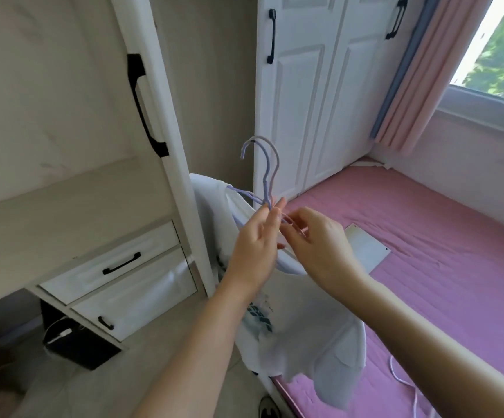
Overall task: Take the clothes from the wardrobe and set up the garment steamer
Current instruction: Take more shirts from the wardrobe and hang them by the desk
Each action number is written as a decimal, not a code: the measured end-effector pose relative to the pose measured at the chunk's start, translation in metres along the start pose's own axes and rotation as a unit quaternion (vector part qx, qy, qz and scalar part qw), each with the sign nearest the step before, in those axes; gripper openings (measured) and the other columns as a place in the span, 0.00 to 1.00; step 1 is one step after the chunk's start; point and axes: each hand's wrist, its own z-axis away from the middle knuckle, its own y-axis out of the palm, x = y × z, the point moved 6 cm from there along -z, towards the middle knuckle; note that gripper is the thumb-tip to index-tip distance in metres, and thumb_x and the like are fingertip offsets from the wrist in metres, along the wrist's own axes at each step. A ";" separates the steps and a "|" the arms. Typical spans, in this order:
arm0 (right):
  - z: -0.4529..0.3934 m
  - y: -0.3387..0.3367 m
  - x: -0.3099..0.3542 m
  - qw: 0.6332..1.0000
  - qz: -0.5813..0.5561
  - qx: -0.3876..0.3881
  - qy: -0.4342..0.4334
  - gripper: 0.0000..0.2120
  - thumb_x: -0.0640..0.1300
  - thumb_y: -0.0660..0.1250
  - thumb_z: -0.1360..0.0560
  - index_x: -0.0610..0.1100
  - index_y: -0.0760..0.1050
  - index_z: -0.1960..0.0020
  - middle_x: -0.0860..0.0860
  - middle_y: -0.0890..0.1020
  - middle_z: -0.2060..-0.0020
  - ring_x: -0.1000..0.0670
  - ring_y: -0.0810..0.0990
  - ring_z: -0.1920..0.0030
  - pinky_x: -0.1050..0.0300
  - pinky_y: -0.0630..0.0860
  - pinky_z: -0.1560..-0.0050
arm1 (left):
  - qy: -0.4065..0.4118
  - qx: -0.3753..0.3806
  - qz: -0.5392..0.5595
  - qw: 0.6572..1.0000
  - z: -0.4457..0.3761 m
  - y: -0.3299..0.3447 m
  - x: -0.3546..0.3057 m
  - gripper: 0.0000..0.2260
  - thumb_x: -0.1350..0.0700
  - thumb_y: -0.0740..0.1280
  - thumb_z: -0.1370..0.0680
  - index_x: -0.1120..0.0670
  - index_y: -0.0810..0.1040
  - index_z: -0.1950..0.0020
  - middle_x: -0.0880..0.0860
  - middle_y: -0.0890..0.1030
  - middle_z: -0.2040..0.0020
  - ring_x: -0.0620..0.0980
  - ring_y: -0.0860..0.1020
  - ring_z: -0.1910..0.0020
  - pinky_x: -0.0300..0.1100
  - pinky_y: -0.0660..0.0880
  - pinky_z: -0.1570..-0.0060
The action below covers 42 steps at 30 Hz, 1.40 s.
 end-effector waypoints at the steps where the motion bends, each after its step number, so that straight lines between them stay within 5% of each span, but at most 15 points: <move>1: 0.011 -0.002 0.000 1.000 -0.005 -0.009 0.006 0.10 0.53 0.64 0.22 0.47 0.78 0.54 0.53 0.81 0.60 0.52 0.78 0.59 0.50 0.77 0.57 | 0.004 0.012 -0.008 1.000 0.011 0.002 -0.001 0.13 0.44 0.54 0.18 0.36 0.73 0.38 0.30 0.75 0.43 0.39 0.73 0.35 0.52 0.74 0.36; 7: 0.072 -0.009 0.000 0.997 -0.053 -0.049 0.019 0.09 0.47 0.65 0.21 0.43 0.79 0.51 0.51 0.81 0.58 0.51 0.78 0.57 0.54 0.76 0.55 | 0.025 0.062 -0.056 0.996 0.064 0.012 0.004 0.30 0.33 0.51 0.25 0.44 0.67 0.27 0.42 0.71 0.29 0.39 0.69 0.31 0.51 0.70 0.32; 16: 0.123 -0.021 -0.013 0.991 -0.093 -0.091 0.012 0.06 0.43 0.67 0.23 0.42 0.80 0.54 0.51 0.81 0.60 0.58 0.74 0.63 0.65 0.69 0.61 | 0.050 0.067 -0.171 0.982 0.106 0.026 0.008 0.22 0.42 0.53 0.18 0.49 0.67 0.27 0.45 0.70 0.28 0.39 0.67 0.30 0.28 0.65 0.37; 21: 0.146 -0.029 -0.030 0.991 -0.120 -0.056 0.019 0.05 0.43 0.66 0.22 0.43 0.80 0.53 0.51 0.81 0.61 0.54 0.76 0.62 0.60 0.73 0.60 | 0.064 0.024 -0.264 0.962 0.125 0.032 0.003 0.15 0.49 0.60 0.18 0.50 0.77 0.35 0.45 0.77 0.34 0.41 0.74 0.36 0.31 0.68 0.43; 27: 0.178 -0.053 -0.056 0.993 -0.121 -0.010 -0.007 0.05 0.43 0.66 0.22 0.46 0.79 0.55 0.56 0.79 0.63 0.58 0.74 0.64 0.67 0.68 0.62 | 0.139 -0.088 -0.306 0.938 0.162 0.038 -0.019 0.10 0.54 0.64 0.20 0.54 0.85 0.53 0.49 0.85 0.61 0.43 0.79 0.62 0.35 0.76 0.62; 30: 0.192 -0.068 -0.068 0.993 -0.114 0.002 -0.036 0.05 0.43 0.66 0.22 0.47 0.78 0.56 0.58 0.77 0.65 0.58 0.73 0.65 0.68 0.66 0.64 | 0.227 -0.224 -0.349 0.881 0.187 0.025 -0.030 0.10 0.56 0.63 0.21 0.56 0.83 0.52 0.46 0.81 0.58 0.43 0.77 0.57 0.29 0.72 0.54; 32: 0.200 -0.076 -0.074 0.993 -0.103 0.011 -0.060 0.05 0.43 0.66 0.22 0.47 0.78 0.56 0.59 0.77 0.66 0.58 0.74 0.65 0.68 0.65 0.64 | 0.235 -0.233 -0.391 0.859 0.196 0.024 -0.025 0.10 0.56 0.62 0.20 0.57 0.82 0.46 0.48 0.81 0.53 0.49 0.77 0.49 0.38 0.73 0.47; 37: 0.217 -0.082 -0.082 0.988 -0.092 0.049 -0.115 0.04 0.42 0.67 0.24 0.48 0.77 0.58 0.60 0.76 0.66 0.56 0.74 0.64 0.63 0.68 0.65 | 0.157 -0.120 -0.403 0.893 0.218 0.036 0.002 0.22 0.43 0.55 0.20 0.53 0.75 0.33 0.49 0.77 0.37 0.42 0.65 0.30 0.43 0.64 0.34; 40: 0.226 -0.083 -0.077 0.982 -0.105 0.069 -0.144 0.04 0.45 0.66 0.25 0.49 0.78 0.58 0.59 0.77 0.66 0.55 0.75 0.64 0.55 0.72 0.64 | 0.112 -0.098 -0.385 0.911 0.244 0.038 0.016 0.23 0.38 0.54 0.21 0.48 0.75 0.33 0.47 0.76 0.35 0.40 0.64 0.30 0.49 0.65 0.32; 42: 0.231 -0.082 -0.068 0.977 -0.112 0.078 -0.164 0.04 0.47 0.64 0.27 0.50 0.78 0.59 0.60 0.77 0.66 0.55 0.75 0.64 0.55 0.72 0.64 | 0.111 -0.102 -0.389 0.909 0.260 0.034 0.017 0.24 0.36 0.55 0.21 0.49 0.79 0.38 0.46 0.79 0.42 0.42 0.71 0.38 0.49 0.69 0.37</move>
